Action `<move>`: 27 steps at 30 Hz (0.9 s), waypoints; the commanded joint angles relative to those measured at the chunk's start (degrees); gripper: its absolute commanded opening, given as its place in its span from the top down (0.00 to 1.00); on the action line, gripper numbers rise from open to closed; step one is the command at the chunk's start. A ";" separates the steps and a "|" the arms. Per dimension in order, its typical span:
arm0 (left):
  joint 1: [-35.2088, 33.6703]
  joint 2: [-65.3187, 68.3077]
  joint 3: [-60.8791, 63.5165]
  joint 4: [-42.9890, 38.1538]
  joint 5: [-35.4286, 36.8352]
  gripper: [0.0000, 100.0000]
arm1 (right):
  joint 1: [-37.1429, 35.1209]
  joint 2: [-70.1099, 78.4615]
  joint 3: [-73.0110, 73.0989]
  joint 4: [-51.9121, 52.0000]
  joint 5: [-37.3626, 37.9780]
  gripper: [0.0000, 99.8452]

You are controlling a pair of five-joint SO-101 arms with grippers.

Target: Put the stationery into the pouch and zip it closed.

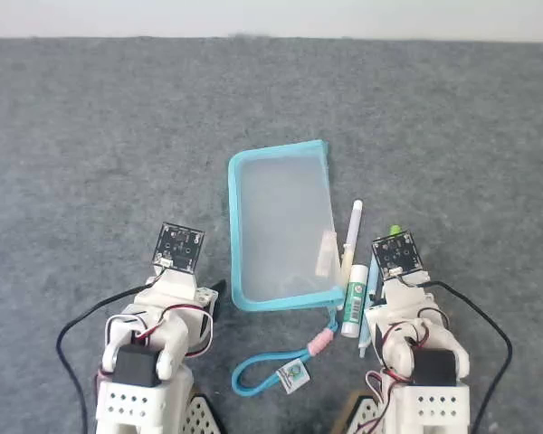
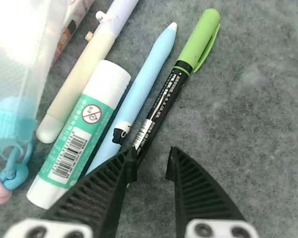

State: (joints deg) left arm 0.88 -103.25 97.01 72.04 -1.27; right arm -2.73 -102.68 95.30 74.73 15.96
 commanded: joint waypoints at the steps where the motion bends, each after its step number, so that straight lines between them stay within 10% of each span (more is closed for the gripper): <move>1: 0.18 -1.05 -0.40 0.35 0.53 0.80 | -0.40 -1.19 1.23 0.31 -0.53 0.88; 27: 0.00 -1.05 -0.40 0.26 0.44 0.80 | 0.31 -1.10 -5.45 -5.58 3.25 0.88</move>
State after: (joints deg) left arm 0.88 -103.25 97.01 72.04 -1.27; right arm -3.34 -102.68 95.03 68.48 16.22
